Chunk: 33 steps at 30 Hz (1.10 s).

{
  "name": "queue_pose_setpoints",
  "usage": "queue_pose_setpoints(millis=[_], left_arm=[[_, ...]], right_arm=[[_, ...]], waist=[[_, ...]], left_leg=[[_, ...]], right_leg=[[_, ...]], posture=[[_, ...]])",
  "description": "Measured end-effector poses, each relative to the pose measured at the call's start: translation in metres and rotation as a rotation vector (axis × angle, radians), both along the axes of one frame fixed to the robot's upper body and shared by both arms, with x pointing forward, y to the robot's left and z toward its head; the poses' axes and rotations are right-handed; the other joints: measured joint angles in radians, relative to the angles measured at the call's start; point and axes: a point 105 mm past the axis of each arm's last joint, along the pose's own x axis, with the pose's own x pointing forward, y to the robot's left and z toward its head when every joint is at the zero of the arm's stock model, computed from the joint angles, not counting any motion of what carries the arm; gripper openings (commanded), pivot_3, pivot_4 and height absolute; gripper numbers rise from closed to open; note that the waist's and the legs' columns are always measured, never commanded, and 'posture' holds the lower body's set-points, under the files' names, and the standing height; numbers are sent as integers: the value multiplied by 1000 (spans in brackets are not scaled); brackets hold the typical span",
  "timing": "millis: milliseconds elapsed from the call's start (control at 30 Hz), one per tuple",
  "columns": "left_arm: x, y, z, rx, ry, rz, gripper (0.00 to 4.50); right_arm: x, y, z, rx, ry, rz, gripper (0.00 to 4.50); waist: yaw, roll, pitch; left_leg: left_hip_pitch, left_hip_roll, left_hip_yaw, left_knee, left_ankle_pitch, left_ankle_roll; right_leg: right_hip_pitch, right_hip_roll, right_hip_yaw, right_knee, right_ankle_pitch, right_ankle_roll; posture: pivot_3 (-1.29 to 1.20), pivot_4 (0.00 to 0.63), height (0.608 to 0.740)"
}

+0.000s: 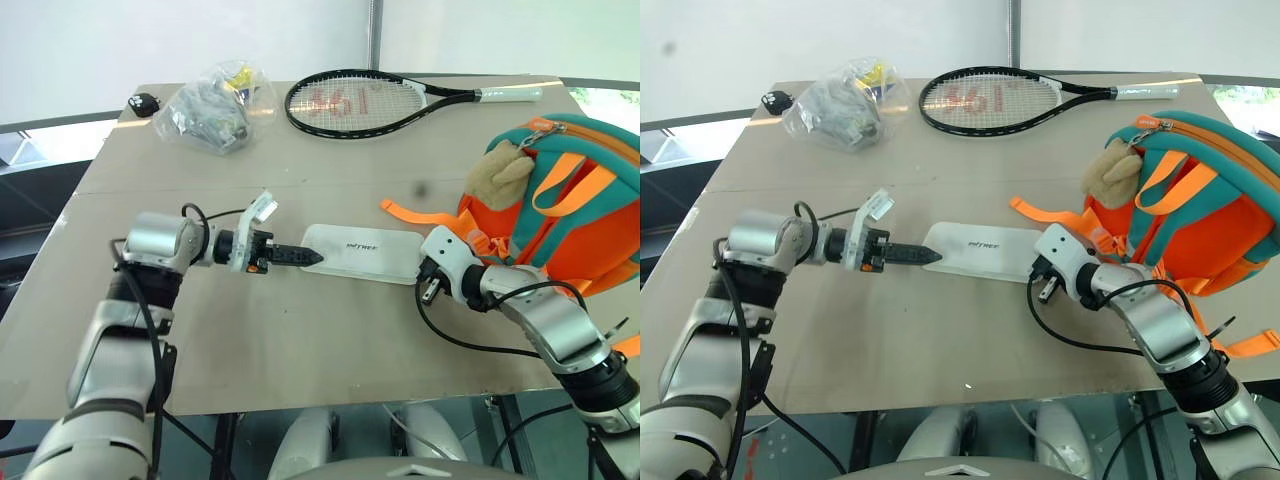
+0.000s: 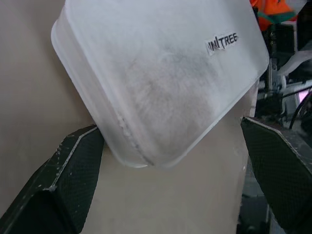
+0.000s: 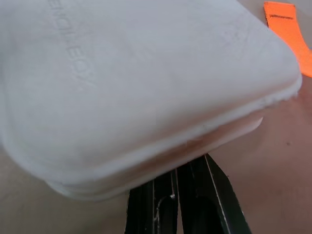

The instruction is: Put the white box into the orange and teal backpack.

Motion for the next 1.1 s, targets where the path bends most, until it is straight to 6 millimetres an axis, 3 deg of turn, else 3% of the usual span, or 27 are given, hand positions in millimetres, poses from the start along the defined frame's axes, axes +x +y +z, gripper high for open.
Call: queue_pose_setpoints(millis=[267,433,633,867,967,1100], left_arm=[[0,-7,-4,-68,16,119,4500],[6,0,-4,-104,47,193,4500],[12,1,-5,-122,68,204,4500],[17,-13,-7,-125,52,153,4500],[17,-23,-9,-151,64,134,3717],[13,-28,-13,-209,109,126,1784]], right_arm=[[4,-15,1,-126,-67,36,12],[9,-26,2,-198,-106,33,12],[11,-28,1,-218,-123,39,12],[16,-21,1,-216,-133,42,12],[18,-4,2,-196,-147,69,0],[19,-1,2,-191,-151,73,0]], waist=[[10,-1,-1],[19,-1,-1],[20,-2,-2],[21,-2,-3],[20,-2,-3],[20,-2,-3]], left_leg=[[0,-2,0,1,0,0],[0,-2,0,1,0,0],[2,-2,0,2,0,0],[3,-2,0,2,0,0],[3,-2,0,2,0,0],[3,-2,0,2,0,0]], right_leg=[[1,-1,-1,0,0,0],[1,-1,-1,0,0,0],[3,-1,-1,0,0,0],[5,-1,-1,0,0,0],[5,-1,-1,0,0,0],[4,-1,-1,0,0,0]], posture=[[0,150,740],[0,150,740],[0,150,740],[0,150,740],[0,150,740],[0,150,740]])
